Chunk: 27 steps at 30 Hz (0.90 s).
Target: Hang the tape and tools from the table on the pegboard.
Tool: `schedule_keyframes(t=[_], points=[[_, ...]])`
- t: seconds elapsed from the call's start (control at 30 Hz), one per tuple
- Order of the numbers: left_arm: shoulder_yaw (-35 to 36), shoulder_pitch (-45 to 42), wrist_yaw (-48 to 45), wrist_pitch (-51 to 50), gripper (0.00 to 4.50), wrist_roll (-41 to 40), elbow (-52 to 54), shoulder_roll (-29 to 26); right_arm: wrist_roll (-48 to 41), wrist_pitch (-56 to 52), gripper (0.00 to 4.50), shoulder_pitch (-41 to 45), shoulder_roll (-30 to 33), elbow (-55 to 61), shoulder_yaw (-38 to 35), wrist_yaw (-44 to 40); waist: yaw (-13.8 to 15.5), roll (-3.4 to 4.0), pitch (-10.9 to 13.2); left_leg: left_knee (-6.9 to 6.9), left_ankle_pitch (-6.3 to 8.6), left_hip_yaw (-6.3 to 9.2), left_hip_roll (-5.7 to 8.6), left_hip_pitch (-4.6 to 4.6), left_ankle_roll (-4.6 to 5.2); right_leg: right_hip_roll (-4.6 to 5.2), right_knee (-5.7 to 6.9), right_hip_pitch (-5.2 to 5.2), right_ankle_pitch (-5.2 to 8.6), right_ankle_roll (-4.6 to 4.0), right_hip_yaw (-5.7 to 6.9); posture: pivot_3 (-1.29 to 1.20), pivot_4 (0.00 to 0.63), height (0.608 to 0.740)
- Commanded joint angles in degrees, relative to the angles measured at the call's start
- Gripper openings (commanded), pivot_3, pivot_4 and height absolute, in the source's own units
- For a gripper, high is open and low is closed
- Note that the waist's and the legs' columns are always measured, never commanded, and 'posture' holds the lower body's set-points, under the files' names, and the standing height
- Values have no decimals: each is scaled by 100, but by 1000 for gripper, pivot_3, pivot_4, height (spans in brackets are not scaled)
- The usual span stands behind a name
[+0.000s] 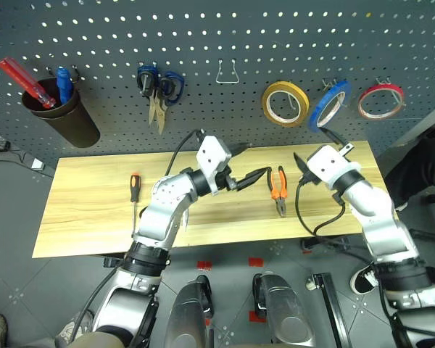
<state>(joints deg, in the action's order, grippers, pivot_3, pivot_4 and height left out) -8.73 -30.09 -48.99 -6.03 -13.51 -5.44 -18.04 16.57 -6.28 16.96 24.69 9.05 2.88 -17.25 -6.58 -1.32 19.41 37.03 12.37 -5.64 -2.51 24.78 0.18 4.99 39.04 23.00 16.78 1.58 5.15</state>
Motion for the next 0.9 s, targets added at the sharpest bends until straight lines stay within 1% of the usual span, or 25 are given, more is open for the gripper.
schedule_keyframes(t=[0.03,0.13,0.2,0.27,0.33,0.63,0.8,0.9], points=[[76,98,-427,270,3751,185,-258,-565,-223,-1454,4465,-342,-646,1098,-70,122,-7,3,-2,1,-3,1,-6,-2,-5,-5,4,0,-1,-2,-1,-273,314,740],[108,45,-690,544,3751,338,-695,-1022,-333,-3179,4465,-320,-1467,1373,-57,308,5,3,-2,2,-9,3,-9,-4,-10,-7,7,4,-11,-18,-1,-273,314,740],[86,-22,-858,756,3751,473,-1003,-1277,-352,-4006,4465,-147,-1931,1267,-10,483,5,1,-3,3,-11,4,-8,-3,-7,-6,6,5,-15,-24,-4,-270,317,740],[72,-99,-948,974,3751,589,-1278,-1434,-180,-4703,4465,133,-2205,926,142,688,7,1,-3,2,-12,0,-7,-1,-6,-6,7,13,-19,-31,-5,-270,317,740],[96,-208,-984,1070,3751,627,-1500,-1485,-227,-5216,4465,484,-2425,514,55,827,9,1,-3,2,-12,-1,-6,2,-5,-5,7,16,-19,-32,-4,-265,319,740],[163,-347,-1007,1117,3751,624,-1679,-1480,-904,-5186,4465,1648,-2758,-1423,-789,1250,13,-1,-4,-6,-12,-14,-5,11,-4,-4,-5,24,-19,-32,-4,-242,316,740],[187,-326,-962,1081,3751,636,-1638,-1462,-1148,-4906,4465,2105,-2736,-2386,-983,1415,-7,0,-4,-5,-12,-16,-8,10,-4,-5,0,25,-19,-32,-6,-230,313,740],[202,-300,-949,1058,3751,632,-1610,-1454,-1289,-4738,4465,2276,-2731,-2753,-1042,1481,-3,0,-4,-6,-12,-18,-8,10,-4,-5,0,26,-19,-32,-7,-227,313,740]])
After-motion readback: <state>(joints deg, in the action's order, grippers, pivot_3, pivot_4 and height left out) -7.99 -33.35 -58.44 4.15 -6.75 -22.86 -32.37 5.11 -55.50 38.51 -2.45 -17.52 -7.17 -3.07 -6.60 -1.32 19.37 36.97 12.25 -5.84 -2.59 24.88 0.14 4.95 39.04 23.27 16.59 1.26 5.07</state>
